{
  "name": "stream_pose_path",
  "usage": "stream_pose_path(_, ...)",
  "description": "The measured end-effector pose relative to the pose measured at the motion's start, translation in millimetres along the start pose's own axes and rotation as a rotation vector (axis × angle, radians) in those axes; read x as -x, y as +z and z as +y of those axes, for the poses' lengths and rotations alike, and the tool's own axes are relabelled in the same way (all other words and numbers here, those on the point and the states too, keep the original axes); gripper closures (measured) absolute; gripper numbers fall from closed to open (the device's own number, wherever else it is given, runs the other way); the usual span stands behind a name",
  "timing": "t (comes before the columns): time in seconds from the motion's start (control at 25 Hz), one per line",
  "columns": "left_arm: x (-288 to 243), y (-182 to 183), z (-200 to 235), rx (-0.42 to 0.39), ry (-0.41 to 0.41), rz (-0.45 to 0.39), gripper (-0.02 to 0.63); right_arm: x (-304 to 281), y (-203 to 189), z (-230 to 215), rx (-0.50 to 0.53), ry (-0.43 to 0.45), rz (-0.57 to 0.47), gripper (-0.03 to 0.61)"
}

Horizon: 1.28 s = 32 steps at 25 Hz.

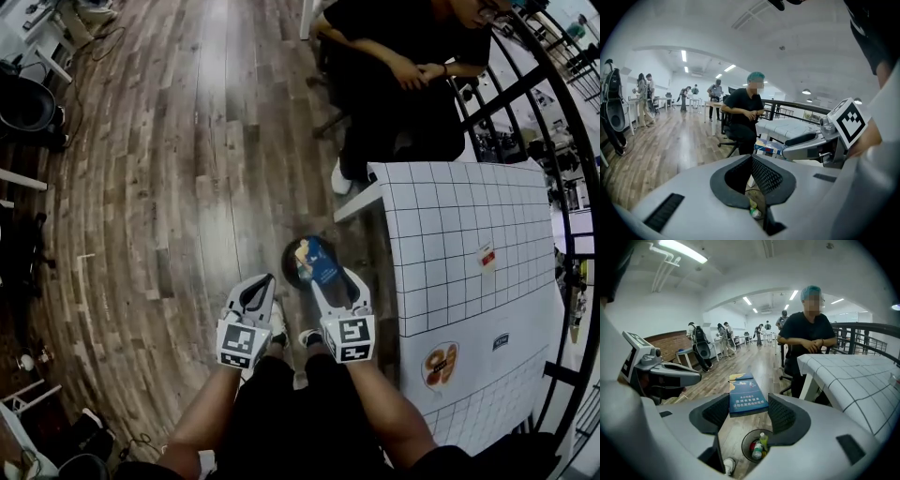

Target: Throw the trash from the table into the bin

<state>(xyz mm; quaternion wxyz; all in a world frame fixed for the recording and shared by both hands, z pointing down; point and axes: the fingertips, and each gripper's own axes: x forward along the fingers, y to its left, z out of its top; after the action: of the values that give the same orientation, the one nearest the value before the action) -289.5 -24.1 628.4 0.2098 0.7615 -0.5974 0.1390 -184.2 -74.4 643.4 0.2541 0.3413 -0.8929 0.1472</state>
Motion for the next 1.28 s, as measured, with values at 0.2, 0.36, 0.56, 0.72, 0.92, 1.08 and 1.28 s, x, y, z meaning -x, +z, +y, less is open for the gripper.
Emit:
stream_pose_path(0.2,-21,-32,5,0.008,-0.008,0.039,0.592,-23,-45,-12,0.011,-0.014,0.074,0.301)
stream_pose_path(0.36,-36,-55,8,-0.012,-0.024,0.069,0.592,-37,-81,-22,0.046,-0.009,0.128,0.301)
stream_pose_path(0.56,-51,-76,8,-0.021,-0.038,0.084,0.592,-52,-119,-29,0.054,-0.007,0.171,0.301)
stream_pose_path(0.72,-68,-99,7,0.009,-0.041,0.112,0.592,-65,-152,-28,0.083,0.027,0.198,0.301)
stream_pose_path(0.92,-83,-113,1,0.033,-0.048,0.131,0.592,-82,-188,-34,0.091,0.054,0.242,0.301)
stream_pose_path(1.08,-86,-113,-6,0.033,-0.067,0.131,0.592,-99,-208,-39,0.060,0.056,0.288,0.290)
stream_pose_path(1.28,-87,-105,-12,0.030,-0.077,0.130,0.592,-97,-200,-40,0.012,0.037,0.303,0.239)
